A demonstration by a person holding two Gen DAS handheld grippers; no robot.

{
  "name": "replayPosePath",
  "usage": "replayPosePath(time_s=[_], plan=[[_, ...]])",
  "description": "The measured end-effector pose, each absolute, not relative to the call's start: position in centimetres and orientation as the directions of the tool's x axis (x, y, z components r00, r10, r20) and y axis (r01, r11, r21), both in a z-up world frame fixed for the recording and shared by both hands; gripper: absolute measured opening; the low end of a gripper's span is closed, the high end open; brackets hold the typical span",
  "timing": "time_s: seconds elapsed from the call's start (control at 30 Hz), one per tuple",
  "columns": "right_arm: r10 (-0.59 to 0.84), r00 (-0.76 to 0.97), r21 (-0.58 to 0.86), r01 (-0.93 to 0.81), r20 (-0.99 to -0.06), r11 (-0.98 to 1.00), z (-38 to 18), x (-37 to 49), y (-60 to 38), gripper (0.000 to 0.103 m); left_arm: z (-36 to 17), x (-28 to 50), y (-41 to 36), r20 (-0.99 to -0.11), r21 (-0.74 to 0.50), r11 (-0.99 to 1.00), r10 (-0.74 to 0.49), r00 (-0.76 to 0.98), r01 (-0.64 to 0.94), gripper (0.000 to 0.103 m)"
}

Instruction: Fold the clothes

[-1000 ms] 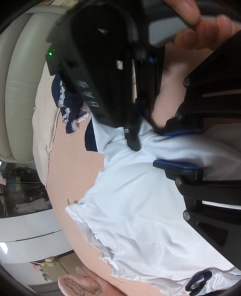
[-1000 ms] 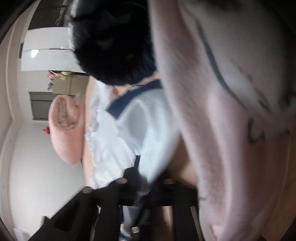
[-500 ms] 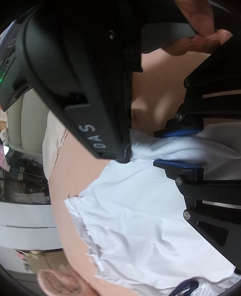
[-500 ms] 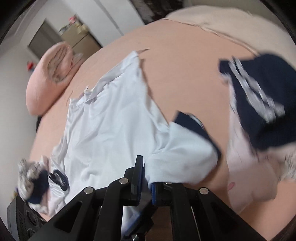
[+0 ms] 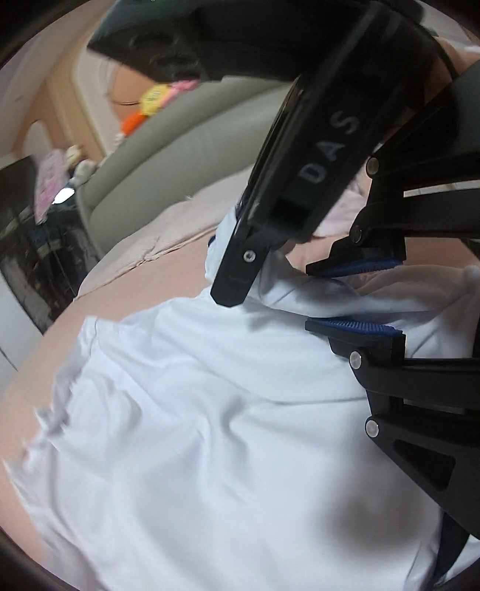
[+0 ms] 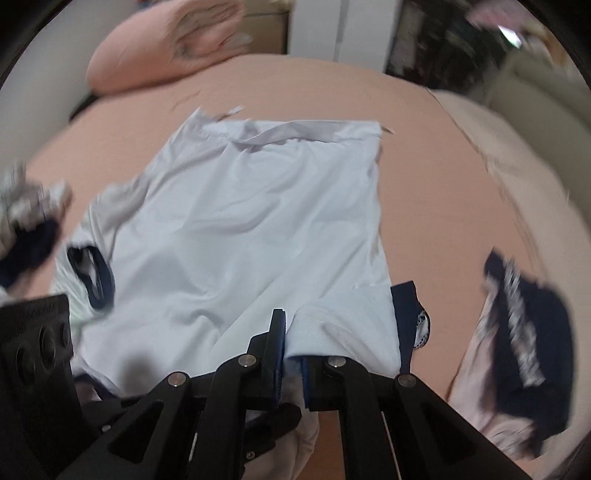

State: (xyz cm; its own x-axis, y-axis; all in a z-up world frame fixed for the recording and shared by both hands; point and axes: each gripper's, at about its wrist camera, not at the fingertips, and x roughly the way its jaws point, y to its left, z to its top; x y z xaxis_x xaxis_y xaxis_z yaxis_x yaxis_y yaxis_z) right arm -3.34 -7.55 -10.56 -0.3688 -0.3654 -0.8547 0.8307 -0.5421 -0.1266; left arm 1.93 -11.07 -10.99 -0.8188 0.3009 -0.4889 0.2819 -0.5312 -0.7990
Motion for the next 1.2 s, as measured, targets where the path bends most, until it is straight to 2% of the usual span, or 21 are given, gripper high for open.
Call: replayPosePath(time_s=[0.13,0.4,0.57,0.67,0.77,0.87,0.93,0.97,1.0,1.13,1.2], plan=[[-0.225,-0.465,-0.374,0.859,-0.856,-0.35,-11.9,-0.2,-11.8,0.004,-11.6,1.8,-12.2,-0.457,-0.828,-0.491,0.313,-0.833,0.27,0.018],[-0.19,-0.368,-0.346,0.927,-0.91,-0.142,-13.3,0.8,-14.4,0.007,-12.5,2.9,-11.8,-0.394,-0.874,-0.408,0.28,-0.876,0.263,0.018],[-0.16,-0.462,-0.46,0.887,-0.873,-0.049,-13.3,2.5,-14.0,0.009,-12.9,3.4,-11.1,-0.366,-0.889,-0.375,0.245,-0.897,0.26,0.018],[-0.151,-0.459,-0.454,0.889,-0.876,-0.069,-13.4,2.5,-13.9,0.024,-13.1,3.7,-10.6,-0.35,-0.898,-0.356,0.224,-0.91,0.258,0.018],[-0.196,-0.454,-0.442,0.891,-0.869,-0.103,-12.7,2.4,-13.1,0.028,-13.1,3.1,-10.7,-0.365,-0.892,-0.364,0.229,-0.902,0.268,0.018],[-0.271,-0.41,-0.347,0.903,-0.871,-0.253,-10.4,1.0,-11.3,0.036,-13.1,2.7,-11.0,-0.372,-0.893,-0.356,0.236,-0.898,0.276,0.018],[-0.335,-0.362,-0.241,0.904,-0.87,-0.352,-8.5,-0.3,-9.9,0.058,-13.1,3.0,-11.1,-0.377,-0.892,-0.357,0.242,-0.894,0.279,0.018],[-0.364,-0.348,-0.195,0.898,-0.864,-0.395,-7.7,-1.1,-8.9,0.064,-13.1,3.0,-11.1,-0.379,-0.891,-0.356,0.247,-0.892,0.281,0.018],[-0.394,-0.336,-0.149,0.888,-0.855,-0.435,-6.8,-1.8,-7.8,0.067,-13.1,3.1,-11.2,-0.382,-0.891,-0.355,0.252,-0.889,0.283,0.018],[-0.451,-0.309,0.043,0.785,-0.837,-0.618,-5.6,-5.7,-2.5,0.068,-12.7,3.0,-11.6,-0.4,-0.891,-0.336,0.267,-0.877,0.304,0.018],[-0.495,-0.264,0.194,0.692,-0.828,-0.695,-6.1,-7.9,0.6,0.068,-12.1,2.7,-11.8,-0.426,-0.878,-0.351,0.266,-0.865,0.324,0.019]])
